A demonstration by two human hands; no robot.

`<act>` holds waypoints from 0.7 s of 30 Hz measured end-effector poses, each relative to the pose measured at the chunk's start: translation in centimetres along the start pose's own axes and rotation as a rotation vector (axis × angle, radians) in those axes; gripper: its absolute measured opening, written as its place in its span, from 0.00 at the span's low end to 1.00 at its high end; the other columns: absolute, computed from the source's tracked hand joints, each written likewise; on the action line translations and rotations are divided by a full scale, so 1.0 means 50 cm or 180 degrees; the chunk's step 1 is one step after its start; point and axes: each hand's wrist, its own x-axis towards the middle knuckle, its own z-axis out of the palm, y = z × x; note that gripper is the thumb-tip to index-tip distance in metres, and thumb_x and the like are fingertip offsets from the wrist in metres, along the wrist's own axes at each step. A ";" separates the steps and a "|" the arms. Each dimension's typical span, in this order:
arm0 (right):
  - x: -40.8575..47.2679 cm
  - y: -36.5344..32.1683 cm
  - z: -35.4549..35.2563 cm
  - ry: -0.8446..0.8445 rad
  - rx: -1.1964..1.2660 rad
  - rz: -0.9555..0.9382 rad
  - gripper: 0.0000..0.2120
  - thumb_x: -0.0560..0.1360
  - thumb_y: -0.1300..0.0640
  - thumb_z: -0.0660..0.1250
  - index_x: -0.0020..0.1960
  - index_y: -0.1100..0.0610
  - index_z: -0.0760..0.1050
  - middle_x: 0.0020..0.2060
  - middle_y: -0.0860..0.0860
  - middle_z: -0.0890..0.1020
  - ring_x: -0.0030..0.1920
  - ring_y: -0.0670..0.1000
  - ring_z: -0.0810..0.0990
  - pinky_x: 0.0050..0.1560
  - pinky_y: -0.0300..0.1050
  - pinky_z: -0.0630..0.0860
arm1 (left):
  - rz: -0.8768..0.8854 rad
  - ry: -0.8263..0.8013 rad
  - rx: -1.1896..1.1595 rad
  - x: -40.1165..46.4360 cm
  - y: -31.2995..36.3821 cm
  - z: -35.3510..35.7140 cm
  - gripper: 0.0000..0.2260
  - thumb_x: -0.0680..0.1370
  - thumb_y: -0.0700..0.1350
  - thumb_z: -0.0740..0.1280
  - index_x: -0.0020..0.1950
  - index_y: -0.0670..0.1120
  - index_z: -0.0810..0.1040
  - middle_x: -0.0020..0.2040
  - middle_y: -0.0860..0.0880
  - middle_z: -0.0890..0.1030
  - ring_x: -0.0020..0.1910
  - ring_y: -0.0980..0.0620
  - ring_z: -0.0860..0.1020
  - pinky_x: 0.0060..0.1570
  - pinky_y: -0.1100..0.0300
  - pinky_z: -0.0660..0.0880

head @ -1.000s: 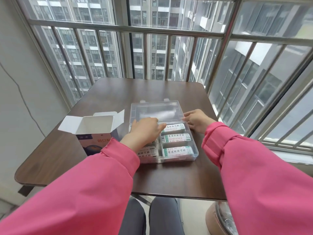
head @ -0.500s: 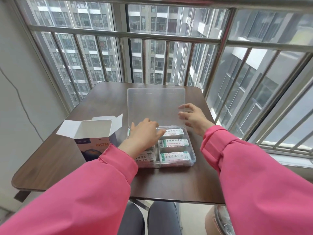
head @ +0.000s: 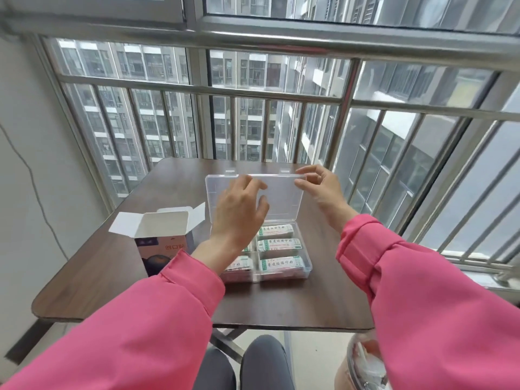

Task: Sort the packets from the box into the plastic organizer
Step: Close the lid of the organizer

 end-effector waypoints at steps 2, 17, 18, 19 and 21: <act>-0.025 -0.020 -0.004 -0.0017 -0.0220 -0.0142 0.09 0.72 0.64 0.71 0.43 0.52 0.76 0.39 0.51 0.80 0.42 0.48 0.78 0.51 0.43 0.75 | 0.0257 0.0357 0.0083 -0.008 0.011 -0.021 0.10 0.71 0.36 0.69 0.52 0.41 0.78 0.49 0.43 0.77 0.49 0.42 0.77 0.47 0.54 0.71; -0.236 -0.021 0.003 -0.0579 -0.2460 -0.0437 0.11 0.76 0.56 0.66 0.57 0.57 0.80 0.55 0.54 0.81 0.58 0.52 0.77 0.56 0.38 0.65 | -0.0020 -0.1390 -0.0108 -0.148 -0.049 -0.059 0.22 0.79 0.42 0.62 0.72 0.44 0.64 0.71 0.47 0.67 0.70 0.48 0.65 0.69 0.56 0.61; -0.242 -0.017 0.008 -0.0643 -0.2498 -0.0404 0.12 0.76 0.55 0.66 0.58 0.57 0.79 0.57 0.54 0.80 0.60 0.52 0.76 0.57 0.38 0.65 | -0.0054 -0.1488 -0.0039 -0.152 -0.055 -0.057 0.21 0.80 0.44 0.61 0.73 0.45 0.64 0.71 0.47 0.67 0.70 0.48 0.64 0.69 0.56 0.60; -0.246 -0.014 0.012 -0.0708 -0.2508 -0.0378 0.14 0.76 0.55 0.66 0.59 0.57 0.78 0.59 0.53 0.79 0.62 0.51 0.75 0.59 0.37 0.64 | -0.0080 -0.1573 0.0022 -0.155 -0.059 -0.054 0.20 0.81 0.45 0.59 0.73 0.45 0.64 0.72 0.47 0.66 0.71 0.48 0.64 0.70 0.55 0.60; -0.254 -0.011 0.017 -0.0889 -0.2575 -0.0331 0.16 0.76 0.56 0.66 0.63 0.59 0.76 0.63 0.54 0.77 0.65 0.51 0.73 0.62 0.36 0.62 | -0.0055 -0.1731 0.0133 -0.158 -0.065 -0.051 0.19 0.82 0.46 0.57 0.73 0.44 0.65 0.73 0.46 0.66 0.72 0.47 0.64 0.70 0.55 0.59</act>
